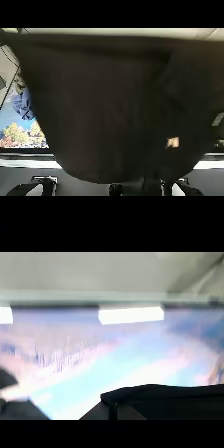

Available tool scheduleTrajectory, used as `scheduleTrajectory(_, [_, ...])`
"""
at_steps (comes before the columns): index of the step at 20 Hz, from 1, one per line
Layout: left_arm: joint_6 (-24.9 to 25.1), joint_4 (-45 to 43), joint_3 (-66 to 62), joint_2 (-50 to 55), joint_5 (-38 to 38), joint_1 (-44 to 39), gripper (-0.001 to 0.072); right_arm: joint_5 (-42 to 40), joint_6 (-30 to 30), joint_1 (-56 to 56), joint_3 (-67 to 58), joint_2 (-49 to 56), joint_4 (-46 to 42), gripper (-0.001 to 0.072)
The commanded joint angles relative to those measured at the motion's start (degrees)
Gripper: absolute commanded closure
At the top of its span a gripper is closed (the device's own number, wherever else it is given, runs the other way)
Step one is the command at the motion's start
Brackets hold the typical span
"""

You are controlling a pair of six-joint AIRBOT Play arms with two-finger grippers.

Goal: Fold the shirts.

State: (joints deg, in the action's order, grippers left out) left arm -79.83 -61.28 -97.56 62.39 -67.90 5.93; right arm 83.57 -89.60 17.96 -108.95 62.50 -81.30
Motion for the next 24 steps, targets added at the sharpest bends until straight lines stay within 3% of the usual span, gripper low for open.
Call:
scheduleTrajectory(1, [1.9,-2.8,11.9,11.1,3.3,-1.7,0.0672,6.0,-0.3,-0.8,9.3,15.8,3.3,0.0658])
scheduleTrajectory(6, [1.9,-1.4,9.2,33.3,8.0,-1.7,0.0671,-21.6,-1.9,-8.2,12.8,35.8,7.4,0.0657])
scheduleTrajectory(9, [1.9,1.1,3.0,40.9,9.5,-1.7,0.0671,-39.1,-8.5,-9.2,12.8,38.8,12.0,0.0657])
scheduleTrajectory(11, [1.8,1.1,0.2,43.1,10.4,-1.6,0.0671,-43.5,-10.7,-8.7,12.7,38.9,12.1,0.0657])
scheduleTrajectory(14, [1.9,1.3,-1.4,43.1,6.1,-0.5,0.0671,-33.7,-7.4,-6.4,10.8,38.3,12.1,0.0657])
scheduleTrajectory(16, [3.6,1.2,-1.8,43.1,-3.7,0.5,0.067,-22.3,-3.3,-4.6,10.8,36.7,11.5,0.0656])
scheduleTrajectory(19, [5.3,-0.9,-1.2,43.7,-18.2,1.0,0.0671,-2.8,-2.3,-3.1,11.6,36.3,7.8,0.0656])
scheduleTrajectory(21, [4.8,-0.9,1.4,43.8,-20.6,0.5,0.0671,0.7,-2.3,-3.8,15.6,36.3,7.4,0.0656])
scheduleTrajectory(24, [4.8,-0.9,6.1,43.8,-21.8,-0.1,0.0671,-0.3,-2.8,-4.3,21.2,36.3,7.1,0.0657])
